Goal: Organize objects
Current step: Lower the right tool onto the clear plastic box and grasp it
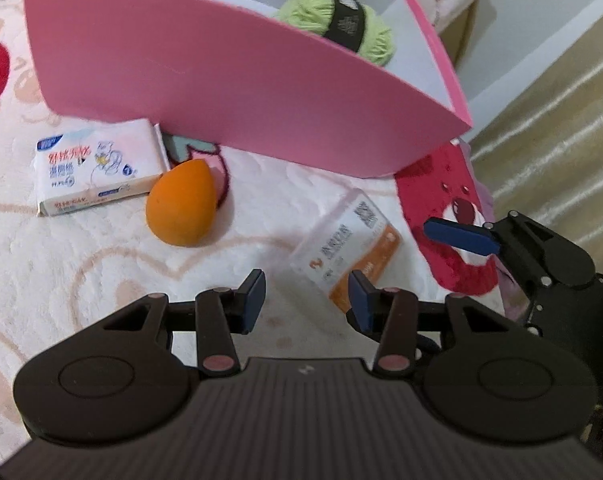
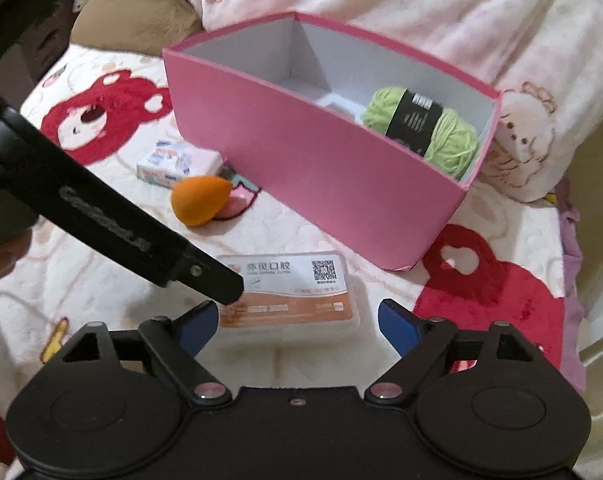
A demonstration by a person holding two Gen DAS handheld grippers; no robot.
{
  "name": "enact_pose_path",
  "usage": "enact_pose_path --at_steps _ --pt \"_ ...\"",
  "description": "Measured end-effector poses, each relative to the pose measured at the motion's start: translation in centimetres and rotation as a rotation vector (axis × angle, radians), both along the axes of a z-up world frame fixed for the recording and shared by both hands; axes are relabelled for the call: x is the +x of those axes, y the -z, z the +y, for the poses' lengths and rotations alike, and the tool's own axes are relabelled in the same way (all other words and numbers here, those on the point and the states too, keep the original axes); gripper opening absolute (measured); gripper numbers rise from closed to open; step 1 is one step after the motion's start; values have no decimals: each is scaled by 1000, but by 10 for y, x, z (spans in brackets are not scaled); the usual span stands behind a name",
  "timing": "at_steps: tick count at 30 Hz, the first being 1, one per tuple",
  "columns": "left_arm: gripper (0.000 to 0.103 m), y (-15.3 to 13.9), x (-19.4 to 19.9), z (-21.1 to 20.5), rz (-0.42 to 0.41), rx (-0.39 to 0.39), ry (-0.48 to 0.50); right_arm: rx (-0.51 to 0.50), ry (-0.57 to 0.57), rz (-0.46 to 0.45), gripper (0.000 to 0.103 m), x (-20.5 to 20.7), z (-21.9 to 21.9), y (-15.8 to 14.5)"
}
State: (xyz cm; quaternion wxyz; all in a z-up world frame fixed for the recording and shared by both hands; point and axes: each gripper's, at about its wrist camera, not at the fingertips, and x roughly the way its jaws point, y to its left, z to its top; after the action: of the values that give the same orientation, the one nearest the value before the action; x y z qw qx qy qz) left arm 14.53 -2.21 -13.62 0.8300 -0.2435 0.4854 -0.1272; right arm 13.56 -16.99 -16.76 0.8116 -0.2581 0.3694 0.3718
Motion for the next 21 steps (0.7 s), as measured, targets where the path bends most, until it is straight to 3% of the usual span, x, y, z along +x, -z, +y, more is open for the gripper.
enact_pose_path --at_steps 7,10,13,16,19,21 --pt "47 19 0 12 23 -120 -80 22 -45 55 94 7 11 12" --pt "42 16 -1 10 25 -116 -75 43 -29 81 95 3 9 10" --pt "42 8 -5 10 17 -124 -93 105 40 180 96 3 2 6" --pt "42 2 -7 5 -10 -59 -89 163 80 260 96 -1 -6 7" --pt "41 6 -5 0 45 -44 -63 167 94 237 94 -7 -8 10" --pt "42 8 -6 -3 59 -42 -50 146 118 171 94 -10 -7 13"
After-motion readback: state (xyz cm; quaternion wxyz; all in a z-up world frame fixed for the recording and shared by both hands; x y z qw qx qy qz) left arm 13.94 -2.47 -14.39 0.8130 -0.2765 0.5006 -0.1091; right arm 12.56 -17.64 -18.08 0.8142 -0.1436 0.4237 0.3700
